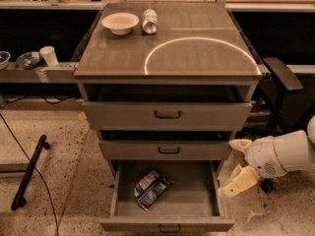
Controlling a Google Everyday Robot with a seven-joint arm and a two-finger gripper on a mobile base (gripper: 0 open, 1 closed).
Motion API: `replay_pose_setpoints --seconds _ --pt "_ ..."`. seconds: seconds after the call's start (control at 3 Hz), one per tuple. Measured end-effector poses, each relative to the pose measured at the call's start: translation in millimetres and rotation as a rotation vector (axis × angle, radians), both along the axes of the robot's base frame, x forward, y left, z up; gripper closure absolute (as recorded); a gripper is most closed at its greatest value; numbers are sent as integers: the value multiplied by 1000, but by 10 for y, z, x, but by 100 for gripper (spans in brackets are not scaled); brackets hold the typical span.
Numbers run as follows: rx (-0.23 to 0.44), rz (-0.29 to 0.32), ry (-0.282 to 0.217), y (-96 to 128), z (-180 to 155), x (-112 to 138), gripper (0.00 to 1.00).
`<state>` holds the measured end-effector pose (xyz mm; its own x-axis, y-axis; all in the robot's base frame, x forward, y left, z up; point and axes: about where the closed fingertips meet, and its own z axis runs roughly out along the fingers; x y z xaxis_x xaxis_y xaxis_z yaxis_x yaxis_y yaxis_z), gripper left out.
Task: Pick blue chip bag from bottom drawer and place on counter
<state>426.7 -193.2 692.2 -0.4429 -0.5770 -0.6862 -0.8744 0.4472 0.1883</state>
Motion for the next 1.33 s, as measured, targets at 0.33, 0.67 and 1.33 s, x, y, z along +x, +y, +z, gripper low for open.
replay_pose_setpoints --seconds 0.33,0.67,1.33 --pt "0 0 0 0 0 0 0" --pt "4 -37 -59 21 -76 88 0" --pt "94 -12 -238 756 -950 -110 0"
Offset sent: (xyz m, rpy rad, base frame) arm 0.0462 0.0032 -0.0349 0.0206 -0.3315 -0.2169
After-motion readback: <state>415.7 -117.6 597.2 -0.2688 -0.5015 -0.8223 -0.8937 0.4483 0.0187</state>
